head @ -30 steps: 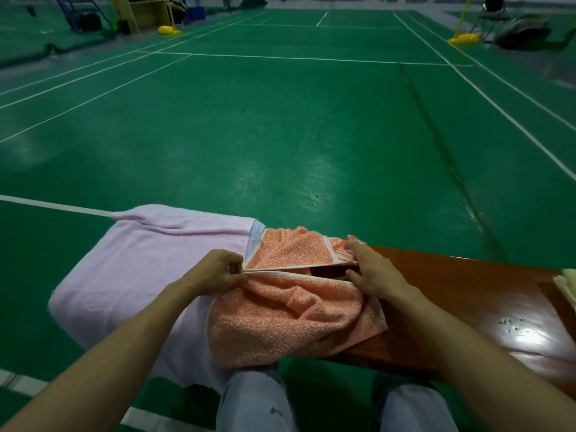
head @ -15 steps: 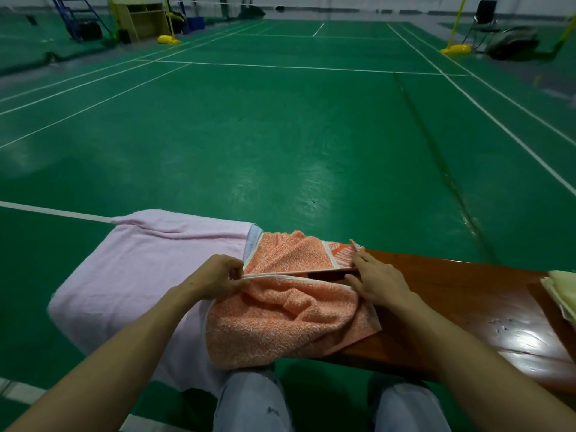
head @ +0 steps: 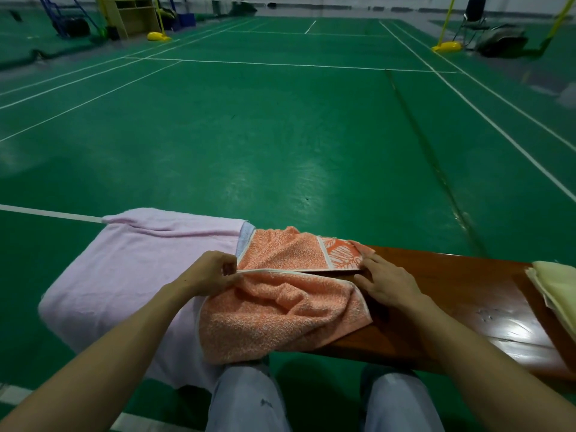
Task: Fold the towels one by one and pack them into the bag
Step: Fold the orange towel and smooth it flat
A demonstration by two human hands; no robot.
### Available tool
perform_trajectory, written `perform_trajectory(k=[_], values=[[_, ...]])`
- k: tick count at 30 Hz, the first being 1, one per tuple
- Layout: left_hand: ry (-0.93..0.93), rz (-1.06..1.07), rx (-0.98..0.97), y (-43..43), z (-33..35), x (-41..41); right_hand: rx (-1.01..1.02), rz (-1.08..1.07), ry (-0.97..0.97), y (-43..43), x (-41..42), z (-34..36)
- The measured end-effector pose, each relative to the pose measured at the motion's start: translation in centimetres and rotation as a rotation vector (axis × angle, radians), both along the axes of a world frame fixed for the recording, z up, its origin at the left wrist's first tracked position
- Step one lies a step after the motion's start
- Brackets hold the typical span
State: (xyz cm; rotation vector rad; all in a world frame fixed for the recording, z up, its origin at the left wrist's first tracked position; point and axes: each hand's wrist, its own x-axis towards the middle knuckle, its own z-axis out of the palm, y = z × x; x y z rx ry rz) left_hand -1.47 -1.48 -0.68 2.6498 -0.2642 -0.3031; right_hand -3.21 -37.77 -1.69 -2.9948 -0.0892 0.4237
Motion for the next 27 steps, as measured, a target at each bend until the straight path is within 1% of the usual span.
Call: perform_trajectory(k=[5,13,21,24,27], values=[[-0.017,0.005,-0.036,0.0,0.1,0.2,-0.015,0.002,0.02,-1.0,-1.5,0.4],[-0.023,0.0,-0.031,-0.5,-0.4,0.3,-0.047,-0.017,0.05,-1.9,-2.4,0.2],[-0.06,0.0,-0.025,-0.2,-0.4,0.1,-0.037,-0.054,0.033,-2.1,-2.8,0.7],[-0.115,0.0,-0.046,-0.1,-0.2,0.2,0.024,-0.085,0.016,-2.1,-3.3,0.6],[-0.152,0.009,-0.051,0.1,-0.3,0.2,0.14,-0.117,0.011,-1.9,-4.1,0.4]])
